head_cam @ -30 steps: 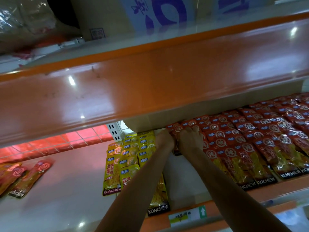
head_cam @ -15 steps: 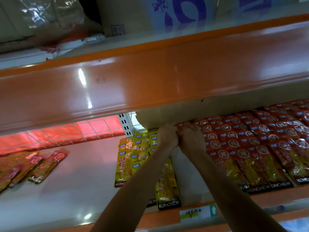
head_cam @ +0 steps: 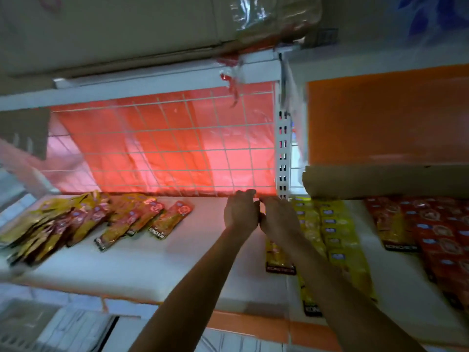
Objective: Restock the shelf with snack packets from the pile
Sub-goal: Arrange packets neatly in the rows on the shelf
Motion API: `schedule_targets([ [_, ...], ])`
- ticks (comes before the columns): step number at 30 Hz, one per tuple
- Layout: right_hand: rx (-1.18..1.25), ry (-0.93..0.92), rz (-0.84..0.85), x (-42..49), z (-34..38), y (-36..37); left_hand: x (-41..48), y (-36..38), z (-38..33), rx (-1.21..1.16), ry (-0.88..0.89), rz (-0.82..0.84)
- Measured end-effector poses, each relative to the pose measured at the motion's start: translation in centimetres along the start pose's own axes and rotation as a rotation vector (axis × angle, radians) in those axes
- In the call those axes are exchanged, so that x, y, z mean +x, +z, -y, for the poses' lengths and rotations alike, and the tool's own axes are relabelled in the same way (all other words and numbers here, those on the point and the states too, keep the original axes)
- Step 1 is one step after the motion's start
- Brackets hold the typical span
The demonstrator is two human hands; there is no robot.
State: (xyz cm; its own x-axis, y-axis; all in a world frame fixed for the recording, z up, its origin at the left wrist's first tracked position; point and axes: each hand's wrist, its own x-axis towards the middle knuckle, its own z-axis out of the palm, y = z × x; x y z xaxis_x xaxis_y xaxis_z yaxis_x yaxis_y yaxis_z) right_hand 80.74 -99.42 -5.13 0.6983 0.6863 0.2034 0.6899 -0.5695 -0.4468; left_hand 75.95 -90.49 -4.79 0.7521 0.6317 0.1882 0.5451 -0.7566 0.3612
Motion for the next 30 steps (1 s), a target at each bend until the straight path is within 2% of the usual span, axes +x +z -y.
schedule_targets([
  [4, -0.008, -0.023, 0.095, 1.3, 5.3, 3.6, 0.3, -1.7, 6.6, 0.083, -0.087, -0.002],
  [10, -0.007, -0.085, 0.197, 2.3, 12.1, 8.3, 0.7, -4.5, 15.9, 0.278, -0.203, 0.101],
  [14, 0.010, -0.096, 0.245, 3.1, 16.0, 10.7, 0.8, -6.4, 20.6, 0.227, -0.331, 0.046],
  [20, 0.004, -0.136, 0.215, 4.1, 18.9, 14.5, 0.7, -7.5, 26.2, 0.177, -0.463, 0.093],
  [25, -0.086, -0.058, 0.178, 4.3, 19.7, 16.6, 0.6, -7.5, 28.6, 0.151, -0.638, 0.136],
  [30, -0.108, 0.002, 0.124, 4.1, 19.7, 16.8, 0.6, -7.4, 29.1, 0.253, -0.708, 0.020],
])
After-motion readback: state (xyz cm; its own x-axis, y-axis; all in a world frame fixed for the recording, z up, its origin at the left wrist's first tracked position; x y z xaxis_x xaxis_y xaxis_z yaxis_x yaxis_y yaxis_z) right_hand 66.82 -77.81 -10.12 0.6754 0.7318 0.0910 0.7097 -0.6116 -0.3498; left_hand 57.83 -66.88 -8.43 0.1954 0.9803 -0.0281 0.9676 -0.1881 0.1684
